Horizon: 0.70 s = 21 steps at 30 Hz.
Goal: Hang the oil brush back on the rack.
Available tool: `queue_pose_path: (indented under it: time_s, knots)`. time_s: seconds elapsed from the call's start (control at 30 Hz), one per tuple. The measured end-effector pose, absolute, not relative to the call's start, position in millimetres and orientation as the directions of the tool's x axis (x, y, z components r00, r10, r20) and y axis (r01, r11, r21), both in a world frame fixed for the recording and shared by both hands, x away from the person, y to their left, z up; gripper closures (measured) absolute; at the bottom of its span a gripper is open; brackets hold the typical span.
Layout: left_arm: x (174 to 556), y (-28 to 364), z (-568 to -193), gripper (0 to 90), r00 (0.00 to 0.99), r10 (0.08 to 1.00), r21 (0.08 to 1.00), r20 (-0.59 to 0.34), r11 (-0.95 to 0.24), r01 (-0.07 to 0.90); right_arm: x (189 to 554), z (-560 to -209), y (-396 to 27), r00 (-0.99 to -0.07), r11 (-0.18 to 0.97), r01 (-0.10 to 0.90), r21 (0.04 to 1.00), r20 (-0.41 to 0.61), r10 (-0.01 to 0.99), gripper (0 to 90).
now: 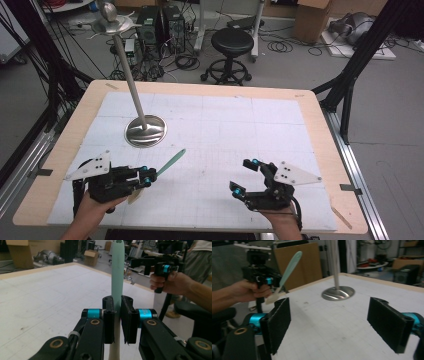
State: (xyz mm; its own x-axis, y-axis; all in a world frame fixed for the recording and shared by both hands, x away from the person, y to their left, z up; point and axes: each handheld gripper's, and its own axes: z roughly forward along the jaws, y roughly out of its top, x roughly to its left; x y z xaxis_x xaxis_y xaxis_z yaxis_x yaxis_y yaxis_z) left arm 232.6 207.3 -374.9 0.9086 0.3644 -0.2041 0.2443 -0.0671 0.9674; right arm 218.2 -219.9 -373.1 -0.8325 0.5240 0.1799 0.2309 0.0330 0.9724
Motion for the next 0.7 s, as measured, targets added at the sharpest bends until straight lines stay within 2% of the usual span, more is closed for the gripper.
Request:
queue_pose_path:
  time_s: [0.07,0.13,0.27,0.53,0.7]
  knots:
    - [231.7,204.3,-373.9,81.3,0.914,0.35,0.969,-0.205,-0.057,0.24,221.1,-369.5,-209.1,-0.86,0.044,0.212,0.976,0.165,0.482,24.7]
    - [231.1,201.5,-373.1,81.3,0.919,0.335,0.97,-0.207,-0.048,0.236,224.6,-366.3,-198.3,-0.875,0.043,0.204,0.978,0.163,0.456,25.3]
    - [230.2,197.8,-371.5,81.2,0.924,0.322,0.973,-0.204,-0.041,0.229,230.4,-363.2,-179.0,-0.908,0.036,0.189,0.981,0.161,0.386,32.9]
    - [227.9,189.3,-373.8,81.2,0.938,0.281,0.972,-0.205,-0.056,0.229,239.5,-353.4,-149.3,-0.941,0.048,0.175,0.983,0.153,0.303,39.9]
    - [227.7,187.1,-375.1,81.2,0.942,0.264,0.972,-0.207,-0.057,0.229,242.8,-346.9,-136.5,-0.957,0.055,0.165,0.985,0.146,0.252,49.4]
